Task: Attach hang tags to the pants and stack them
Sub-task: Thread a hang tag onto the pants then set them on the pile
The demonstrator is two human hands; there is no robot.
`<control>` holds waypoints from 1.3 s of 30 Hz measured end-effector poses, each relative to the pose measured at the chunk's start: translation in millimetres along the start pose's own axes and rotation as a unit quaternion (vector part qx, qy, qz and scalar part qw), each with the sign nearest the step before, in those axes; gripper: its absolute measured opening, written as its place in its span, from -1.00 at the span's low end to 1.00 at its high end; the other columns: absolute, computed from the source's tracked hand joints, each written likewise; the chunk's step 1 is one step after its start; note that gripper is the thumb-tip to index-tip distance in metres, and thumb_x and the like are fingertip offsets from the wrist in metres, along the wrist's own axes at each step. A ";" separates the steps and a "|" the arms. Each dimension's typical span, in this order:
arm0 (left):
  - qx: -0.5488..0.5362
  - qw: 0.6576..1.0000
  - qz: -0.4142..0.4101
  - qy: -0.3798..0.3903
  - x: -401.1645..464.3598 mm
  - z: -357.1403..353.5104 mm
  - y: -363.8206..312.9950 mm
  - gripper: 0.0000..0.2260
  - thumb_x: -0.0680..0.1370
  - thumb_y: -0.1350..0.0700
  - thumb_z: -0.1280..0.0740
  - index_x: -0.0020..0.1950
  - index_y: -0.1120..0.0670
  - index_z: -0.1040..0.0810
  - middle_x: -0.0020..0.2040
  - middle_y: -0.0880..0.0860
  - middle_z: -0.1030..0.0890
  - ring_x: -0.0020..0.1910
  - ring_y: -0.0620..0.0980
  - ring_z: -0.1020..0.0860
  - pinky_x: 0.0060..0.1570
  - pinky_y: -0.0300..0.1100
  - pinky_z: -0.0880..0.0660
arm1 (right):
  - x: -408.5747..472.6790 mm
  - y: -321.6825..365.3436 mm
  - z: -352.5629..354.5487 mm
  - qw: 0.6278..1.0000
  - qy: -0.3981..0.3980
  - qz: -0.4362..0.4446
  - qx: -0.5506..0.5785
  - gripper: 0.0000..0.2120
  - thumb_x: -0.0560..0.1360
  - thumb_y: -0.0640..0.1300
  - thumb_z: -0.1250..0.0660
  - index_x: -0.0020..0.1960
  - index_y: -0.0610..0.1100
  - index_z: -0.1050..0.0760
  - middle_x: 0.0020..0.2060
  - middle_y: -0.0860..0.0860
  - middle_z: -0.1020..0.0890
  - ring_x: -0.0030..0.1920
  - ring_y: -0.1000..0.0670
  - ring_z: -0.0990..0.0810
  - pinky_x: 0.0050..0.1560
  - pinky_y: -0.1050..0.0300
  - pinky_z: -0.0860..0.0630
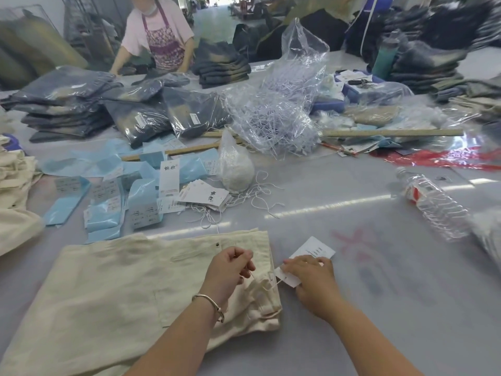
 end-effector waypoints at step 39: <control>0.258 0.935 -0.234 0.061 -30.8 -33.7 -66.1 -0.81 0.46 0.25 -0.45 -0.25 -0.02 -0.58 -0.40 -0.20 -0.56 -0.36 -0.28 -0.48 -0.29 -0.43 -0.37 | -5.9 24.9 54.5 0.791 -0.096 -0.039 0.603 -0.91 0.42 -0.41 -0.42 -0.21 -0.28 -0.57 -0.42 -0.05 -0.61 -0.35 0.02 -0.57 -0.25 0.24 -0.52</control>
Point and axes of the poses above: each hand's wrist, its own x-axis towards the middle knuckle, its own z-axis out of the back of the hand, y = z × x, the point moved 8 cm from there along x, towards the middle knuckle
